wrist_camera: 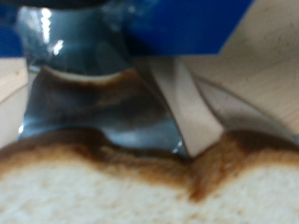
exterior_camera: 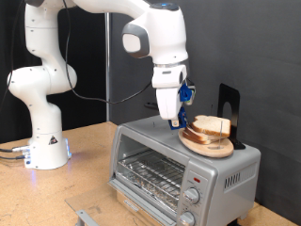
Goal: Make a piece of toast with the oven
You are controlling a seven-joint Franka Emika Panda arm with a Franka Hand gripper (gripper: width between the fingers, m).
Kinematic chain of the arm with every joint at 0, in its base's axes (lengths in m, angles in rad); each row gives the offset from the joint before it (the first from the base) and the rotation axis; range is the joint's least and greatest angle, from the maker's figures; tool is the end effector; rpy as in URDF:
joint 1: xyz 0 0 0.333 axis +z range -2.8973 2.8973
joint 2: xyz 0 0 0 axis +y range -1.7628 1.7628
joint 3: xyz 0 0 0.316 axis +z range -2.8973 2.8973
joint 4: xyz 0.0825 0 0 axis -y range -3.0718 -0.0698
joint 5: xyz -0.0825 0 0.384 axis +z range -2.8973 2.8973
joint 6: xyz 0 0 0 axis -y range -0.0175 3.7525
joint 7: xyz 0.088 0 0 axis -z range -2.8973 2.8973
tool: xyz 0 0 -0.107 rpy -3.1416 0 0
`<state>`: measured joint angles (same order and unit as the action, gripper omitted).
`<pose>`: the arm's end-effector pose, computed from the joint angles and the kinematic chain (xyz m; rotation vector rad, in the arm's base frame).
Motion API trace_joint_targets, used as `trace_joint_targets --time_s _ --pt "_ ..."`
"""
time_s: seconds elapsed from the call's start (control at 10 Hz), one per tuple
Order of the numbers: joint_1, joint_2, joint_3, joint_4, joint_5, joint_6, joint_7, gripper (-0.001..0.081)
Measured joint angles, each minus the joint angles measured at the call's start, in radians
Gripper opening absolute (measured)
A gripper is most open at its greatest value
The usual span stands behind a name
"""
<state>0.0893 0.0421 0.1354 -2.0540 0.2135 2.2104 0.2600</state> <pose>0.5535 0.1331 0.4287 -2.9254 0.2252 -0.0978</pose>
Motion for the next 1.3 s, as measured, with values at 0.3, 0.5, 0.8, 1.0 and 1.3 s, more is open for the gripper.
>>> trace_joint_targets --time_s 0.3,0.5,0.8,1.0,1.3 --pt "-0.007 -0.04 -0.007 -0.038 0.049 0.036 -0.023 0.0434" --pt "-0.01 -0.078 -0.013 -0.068 0.074 0.046 -0.047 0.0434" --pt "-0.01 -0.125 -0.019 -0.103 0.089 0.08 -0.051 0.043" --pt "-0.01 -0.147 -0.019 -0.115 0.097 0.098 -0.052 0.0423" --pt "-0.01 -0.175 -0.019 -0.123 0.107 0.098 -0.065 0.0422"
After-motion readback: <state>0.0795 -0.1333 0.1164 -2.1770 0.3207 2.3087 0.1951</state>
